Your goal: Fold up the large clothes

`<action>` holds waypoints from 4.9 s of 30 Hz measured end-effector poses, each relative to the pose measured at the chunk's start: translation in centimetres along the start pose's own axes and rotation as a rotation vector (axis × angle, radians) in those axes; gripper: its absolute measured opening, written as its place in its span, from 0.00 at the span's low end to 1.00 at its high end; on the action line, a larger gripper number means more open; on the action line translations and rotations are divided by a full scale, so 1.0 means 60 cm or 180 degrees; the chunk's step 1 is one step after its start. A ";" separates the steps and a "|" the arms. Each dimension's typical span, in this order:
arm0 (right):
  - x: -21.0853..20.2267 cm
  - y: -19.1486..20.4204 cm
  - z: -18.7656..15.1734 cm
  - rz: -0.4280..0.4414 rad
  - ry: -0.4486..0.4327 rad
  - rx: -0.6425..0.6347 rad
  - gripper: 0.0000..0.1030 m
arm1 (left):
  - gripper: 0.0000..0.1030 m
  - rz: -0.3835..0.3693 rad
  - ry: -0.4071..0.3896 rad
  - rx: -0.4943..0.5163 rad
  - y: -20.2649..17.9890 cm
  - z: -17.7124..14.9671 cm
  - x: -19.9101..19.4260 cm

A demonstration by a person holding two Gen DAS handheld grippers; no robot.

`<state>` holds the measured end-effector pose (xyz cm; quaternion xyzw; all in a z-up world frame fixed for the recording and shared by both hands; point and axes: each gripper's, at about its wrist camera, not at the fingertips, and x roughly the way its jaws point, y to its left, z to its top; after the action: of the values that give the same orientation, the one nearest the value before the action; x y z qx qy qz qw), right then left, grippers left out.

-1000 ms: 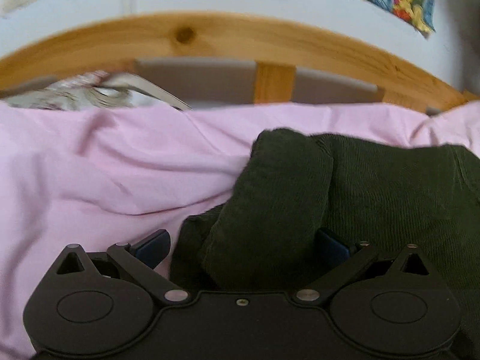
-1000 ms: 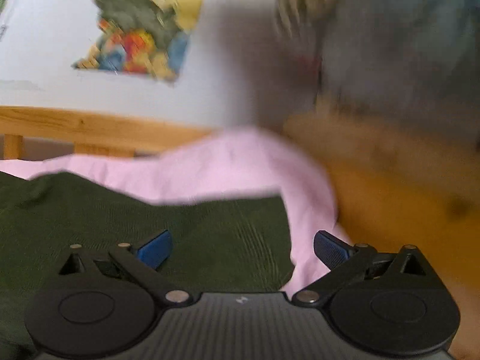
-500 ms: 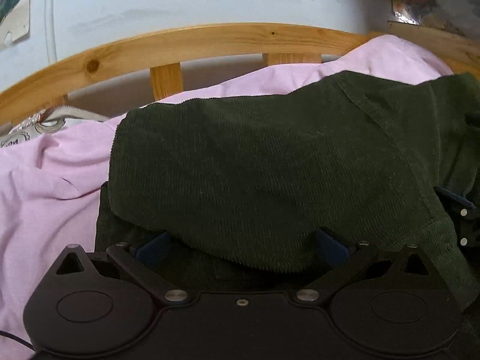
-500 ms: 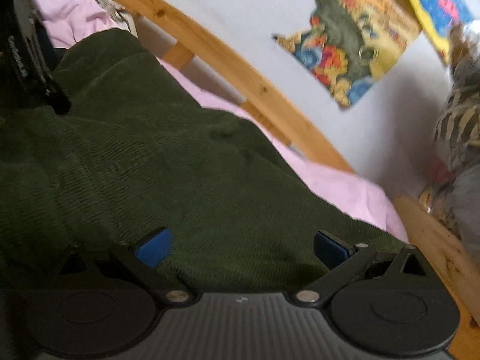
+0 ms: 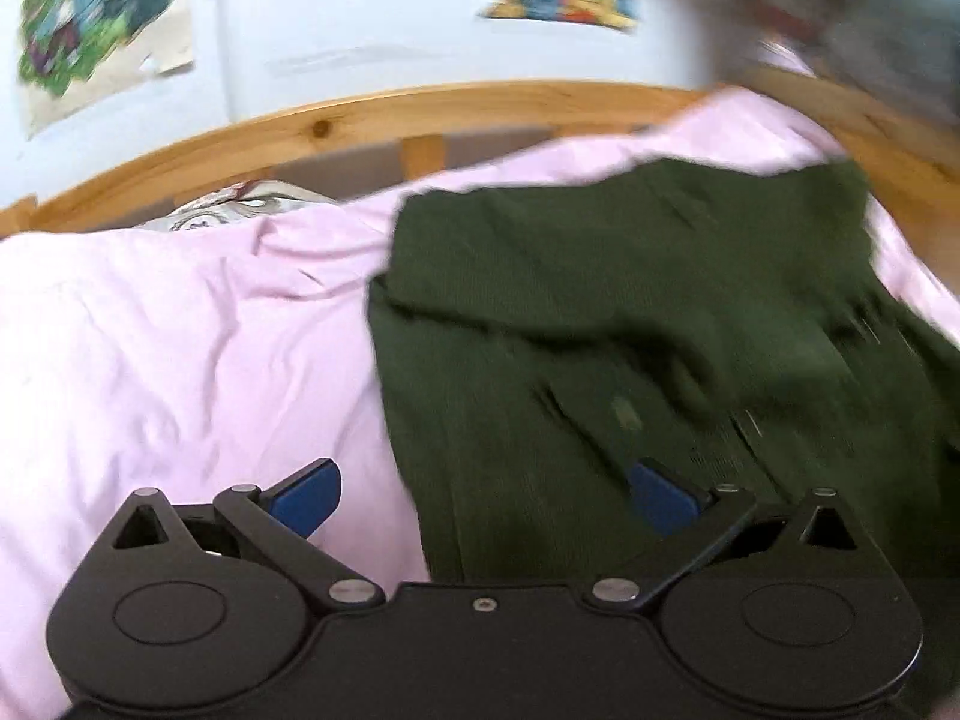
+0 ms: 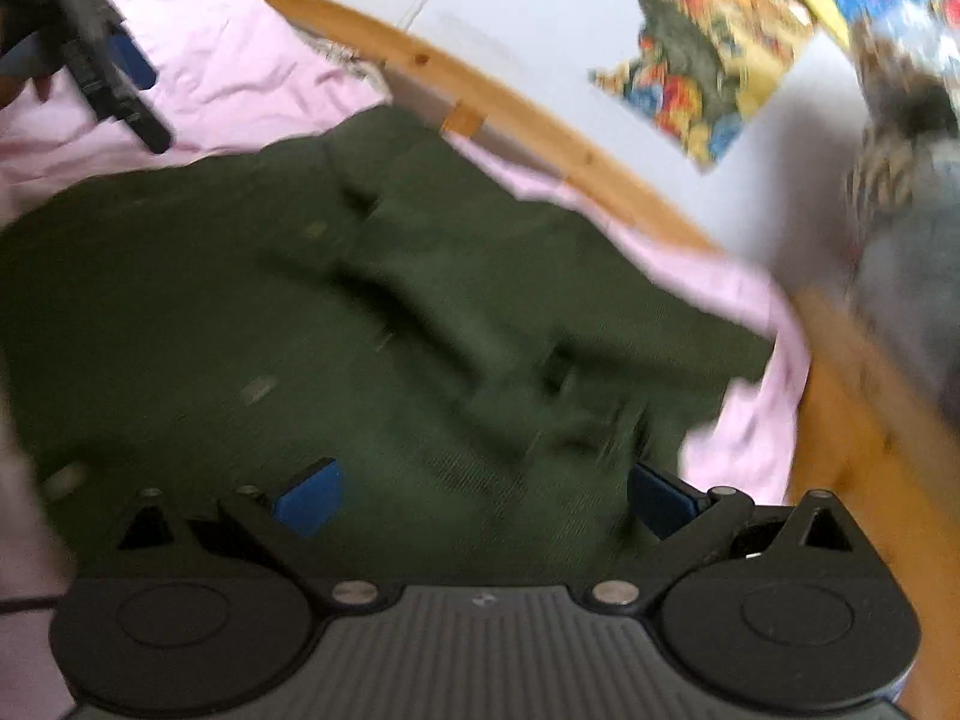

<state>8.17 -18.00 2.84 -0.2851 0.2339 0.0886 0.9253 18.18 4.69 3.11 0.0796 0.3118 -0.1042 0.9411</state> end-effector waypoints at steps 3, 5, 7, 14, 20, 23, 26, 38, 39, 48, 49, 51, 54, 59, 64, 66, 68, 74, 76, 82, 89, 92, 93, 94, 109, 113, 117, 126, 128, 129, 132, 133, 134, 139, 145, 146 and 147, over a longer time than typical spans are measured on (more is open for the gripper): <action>-0.027 -0.002 -0.024 0.0458 0.0238 0.0250 1.00 | 0.99 -0.0206 0.0140 0.0336 -0.030 -0.056 -0.039; -0.032 -0.005 -0.028 0.0662 0.0303 0.0308 1.00 | 1.00 -0.0379 0.0298 0.0575 -0.055 -0.090 -0.053; -0.029 -0.007 -0.028 0.0621 0.0346 0.0340 1.00 | 1.00 -0.0516 0.0405 0.0822 -0.077 -0.117 -0.061; 0.006 -0.028 -0.038 0.0498 0.0473 0.0692 1.00 | 1.00 -0.0355 0.0317 0.1947 -0.161 -0.168 -0.045; 0.004 -0.049 -0.033 0.0360 0.0169 0.0960 1.00 | 1.00 -0.0395 0.0249 0.2080 -0.169 -0.163 -0.030; 0.006 -0.068 -0.035 0.0374 0.0141 0.1195 1.00 | 0.99 -0.0374 0.0238 0.2011 -0.164 -0.148 -0.022; 0.008 -0.086 -0.040 0.0411 0.0098 0.1403 1.00 | 0.87 -0.0509 0.0237 0.1827 -0.149 -0.123 -0.027; -0.065 -0.098 -0.029 0.0510 -0.0925 0.1373 1.00 | 0.14 -0.0707 -0.0246 0.1639 -0.167 -0.036 -0.029; -0.072 -0.089 -0.026 0.0490 -0.1006 0.1232 1.00 | 0.14 -0.0706 -0.0212 0.1529 -0.164 -0.027 -0.023; -0.050 -0.021 -0.013 0.0836 -0.0729 0.0409 1.00 | 0.14 -0.0693 0.0008 0.0813 -0.126 -0.004 0.012; -0.049 -0.019 -0.013 0.0861 -0.0733 0.0388 1.00 | 0.14 -0.0683 -0.0001 0.0838 -0.128 -0.006 0.012; -0.055 -0.017 -0.014 0.0918 -0.0804 0.0343 1.00 | 0.14 -0.0666 -0.0006 0.0876 -0.129 -0.005 0.013; -0.061 0.002 -0.017 0.1040 -0.0853 0.0106 1.00 | 0.14 -0.0660 0.0011 0.0843 -0.128 -0.001 0.015; -0.011 0.055 -0.026 0.0660 -0.0404 -0.0507 0.99 | 0.17 -0.0821 0.0064 0.0566 -0.108 0.001 0.015; 0.016 0.019 -0.018 0.0587 -0.0194 0.0036 0.85 | 0.27 -0.1011 0.0080 0.0435 -0.101 -0.036 -0.002; 0.011 -0.005 -0.013 0.0548 -0.0285 0.0368 0.86 | 0.31 -0.0970 0.0094 0.0550 -0.108 -0.056 -0.011; 0.010 -0.023 -0.011 0.0502 -0.0320 0.0564 0.86 | 0.51 -0.0896 0.0119 0.0737 -0.117 -0.075 -0.022; 0.004 -0.037 -0.011 0.0453 -0.0442 0.0757 0.86 | 0.84 -0.0292 0.0245 0.1691 -0.166 -0.140 -0.018; -0.003 -0.040 -0.015 0.0417 -0.0477 0.0738 0.88 | 0.87 -0.0167 0.0238 0.1866 -0.178 -0.147 -0.007; -0.005 -0.042 -0.012 0.0361 -0.0515 0.0731 0.90 | 0.85 0.0129 0.0269 0.2024 -0.185 -0.125 0.024; -0.016 -0.042 -0.010 0.0331 -0.0571 0.0691 0.93 | 0.07 0.0182 0.0461 0.1890 -0.152 -0.102 0.034; -0.038 -0.039 -0.011 0.0397 -0.0700 0.0598 0.94 | 0.06 -0.0021 0.0370 0.1228 -0.114 -0.047 0.016; -0.048 -0.037 -0.011 0.0427 -0.0793 0.0543 0.98 | 0.06 -0.0051 0.0297 0.1042 -0.103 -0.024 0.010; -0.058 -0.036 -0.011 0.0482 -0.0910 0.0503 1.00 | 0.06 -0.0080 0.0223 0.0916 -0.096 -0.002 0.005; 0.050 -0.016 -0.025 -0.0459 0.0141 -0.0212 0.96 | 0.06 -0.0250 -0.0189 0.0759 -0.124 0.165 0.027; 0.038 -0.024 -0.033 -0.0789 -0.0060 -0.0411 0.96 | 0.06 -0.0196 -0.0176 0.0741 -0.107 0.146 0.021; 0.042 -0.016 -0.055 -0.1069 0.0154 -0.0835 0.96 | 0.06 -0.0140 -0.0086 0.0476 -0.069 0.116 0.015; 0.034 -0.041 -0.069 -0.1097 0.0511 -0.0650 0.33 | 0.07 -0.0075 -0.0064 0.0376 -0.044 0.048 0.000; 0.037 -0.032 -0.071 -0.1039 0.0551 -0.0704 0.20 | 0.09 -0.0044 -0.0066 0.0367 -0.046 0.027 0.001; 0.038 -0.028 -0.072 -0.1041 0.0546 -0.0744 0.16 | 0.10 -0.0003 -0.0069 0.0379 -0.048 0.016 0.002; 0.027 -0.033 -0.074 -0.1038 0.0459 -0.0552 0.10 | 0.12 0.0160 -0.0019 0.0452 -0.054 -0.034 0.008; 0.019 -0.036 -0.068 -0.1036 0.0393 -0.0448 0.09 | 0.09 0.0185 0.0009 0.0448 -0.057 -0.052 0.007; 0.008 -0.044 -0.064 -0.1037 0.0313 -0.0318 0.08 | 0.06 0.0183 0.0001 0.0437 -0.059 -0.066 0.003; -0.081 -0.043 -0.046 -0.1200 -0.0096 -0.0298 0.08 | 0.05 0.0159 -0.0341 0.0258 -0.075 -0.108 -0.073; -0.212 -0.071 -0.022 -0.0880 -0.0277 0.0057 0.08 | 0.05 0.0006 -0.0562 0.0065 -0.031 -0.094 -0.199; -0.230 -0.077 -0.017 -0.0827 -0.0301 0.0128 0.08 | 0.05 -0.0028 -0.0565 0.0095 -0.024 -0.090 -0.220; -0.243 -0.084 -0.011 -0.0775 -0.0319 0.0203 0.08 | 0.05 -0.0059 -0.0562 0.0120 -0.019 -0.084 -0.240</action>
<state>-3.37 -22.96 11.85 -0.2770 0.1538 -0.0177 0.9483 3.75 6.80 7.70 0.0848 0.2263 -0.1254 0.9622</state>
